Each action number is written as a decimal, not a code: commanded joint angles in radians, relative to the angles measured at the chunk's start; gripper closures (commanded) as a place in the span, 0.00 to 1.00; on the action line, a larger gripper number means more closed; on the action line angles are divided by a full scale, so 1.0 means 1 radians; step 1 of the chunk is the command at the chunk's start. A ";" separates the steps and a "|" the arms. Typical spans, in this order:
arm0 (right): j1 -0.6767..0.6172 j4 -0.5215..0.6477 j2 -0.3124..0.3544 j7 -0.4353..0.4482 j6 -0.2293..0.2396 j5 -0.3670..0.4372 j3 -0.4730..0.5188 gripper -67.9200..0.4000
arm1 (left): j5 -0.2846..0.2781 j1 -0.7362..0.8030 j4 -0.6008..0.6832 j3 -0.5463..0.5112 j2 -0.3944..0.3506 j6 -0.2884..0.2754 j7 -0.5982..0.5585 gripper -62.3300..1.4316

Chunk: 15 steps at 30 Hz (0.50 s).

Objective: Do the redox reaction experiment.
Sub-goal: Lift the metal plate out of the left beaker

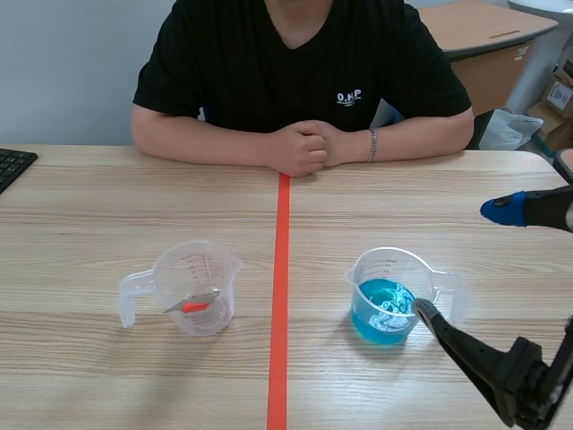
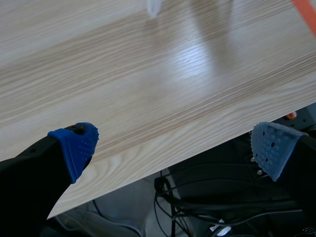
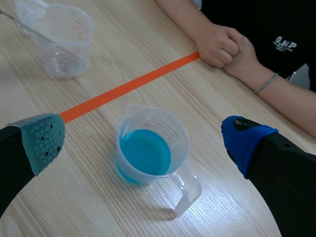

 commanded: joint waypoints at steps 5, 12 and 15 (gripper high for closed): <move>0.080 0.018 0.067 0.026 -0.025 -0.006 -0.082 0.00 | -0.006 -0.008 -0.051 0.047 0.076 -0.003 -0.046 0.00; 0.209 0.018 0.130 0.024 -0.026 -0.032 -0.240 0.00 | -0.006 -0.008 -0.121 0.111 0.169 -0.002 -0.054 0.00; 0.259 0.018 0.146 0.025 -0.033 -0.053 -0.311 0.00 | -0.002 -0.008 -0.140 0.132 0.194 -0.002 -0.054 0.00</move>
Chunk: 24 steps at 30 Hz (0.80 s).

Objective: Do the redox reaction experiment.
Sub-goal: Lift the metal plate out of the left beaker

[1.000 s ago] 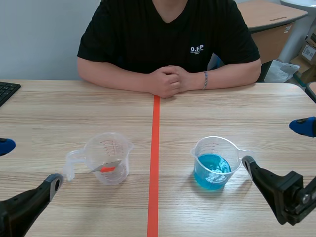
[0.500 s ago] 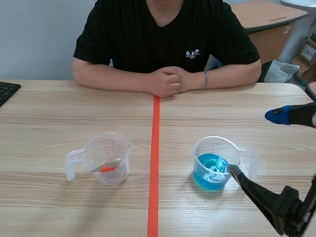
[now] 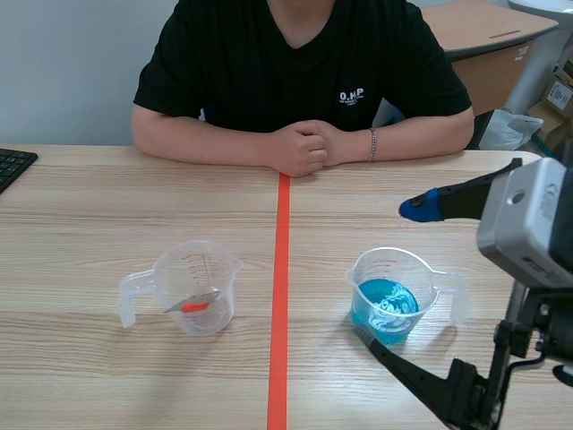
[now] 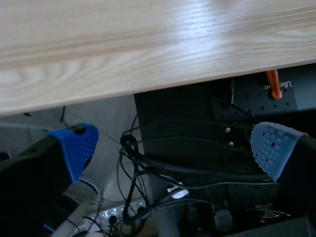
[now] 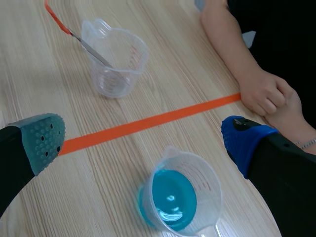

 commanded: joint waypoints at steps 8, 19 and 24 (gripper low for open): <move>0.191 -0.004 0.017 0.014 -0.061 -0.076 -0.227 0.00 | -0.002 0.000 0.005 0.026 0.047 0.001 -0.015 0.00; 0.470 -0.115 -0.064 0.014 -0.065 -0.109 -0.496 0.00 | -0.002 -0.005 0.005 0.027 0.072 0.002 -0.008 0.00; 0.568 -0.168 -0.124 0.014 -0.066 -0.146 -0.611 0.00 | -0.002 -0.027 -0.004 0.027 0.072 0.001 0.003 0.00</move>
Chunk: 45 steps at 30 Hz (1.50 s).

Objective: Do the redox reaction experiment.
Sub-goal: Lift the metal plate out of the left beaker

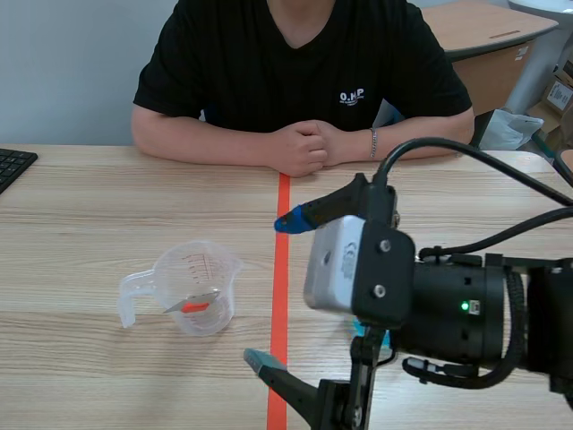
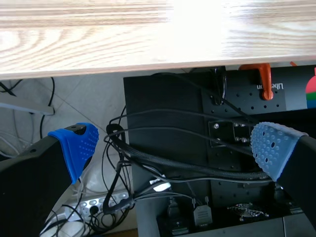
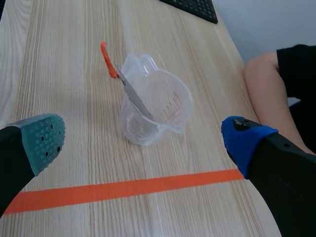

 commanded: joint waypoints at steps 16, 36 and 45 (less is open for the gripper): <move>0.154 -0.056 -0.136 -0.018 -0.003 -0.033 -0.161 0.29 | 0.019 -0.036 -0.005 0.003 0.000 -0.006 0.053 0.00; 0.155 -0.056 -0.170 -0.093 0.023 -0.033 -0.161 0.85 | 0.029 -0.035 -0.005 0.003 0.000 -0.006 0.031 0.00; 0.155 -0.056 -0.169 -0.078 0.022 -0.036 -0.161 0.97 | 0.029 -0.030 -0.005 0.003 0.000 -0.007 0.031 0.00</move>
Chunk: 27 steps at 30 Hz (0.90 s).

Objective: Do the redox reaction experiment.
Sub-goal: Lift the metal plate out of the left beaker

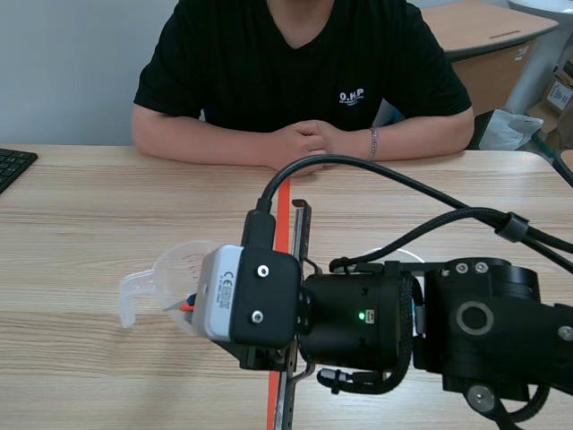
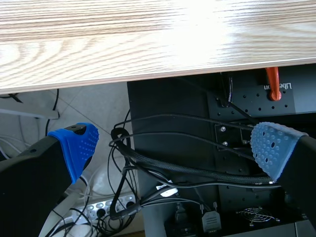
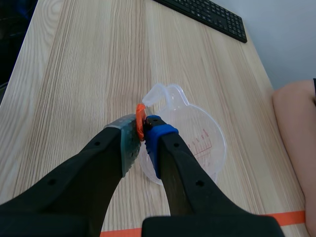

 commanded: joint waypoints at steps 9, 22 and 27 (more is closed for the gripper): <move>0.014 0.020 0.006 0.019 -0.030 -0.004 0.039 0.97 | 0.002 0.013 0.010 0.003 0.000 -0.015 -0.007 0.00; 0.014 0.139 0.086 0.045 -0.014 0.097 0.105 0.97 | 0.008 0.013 0.010 0.003 0.000 -0.014 -0.008 0.00; 0.014 0.166 0.097 0.004 0.051 0.207 0.158 0.97 | 0.008 0.013 0.010 0.003 0.000 -0.014 -0.011 0.00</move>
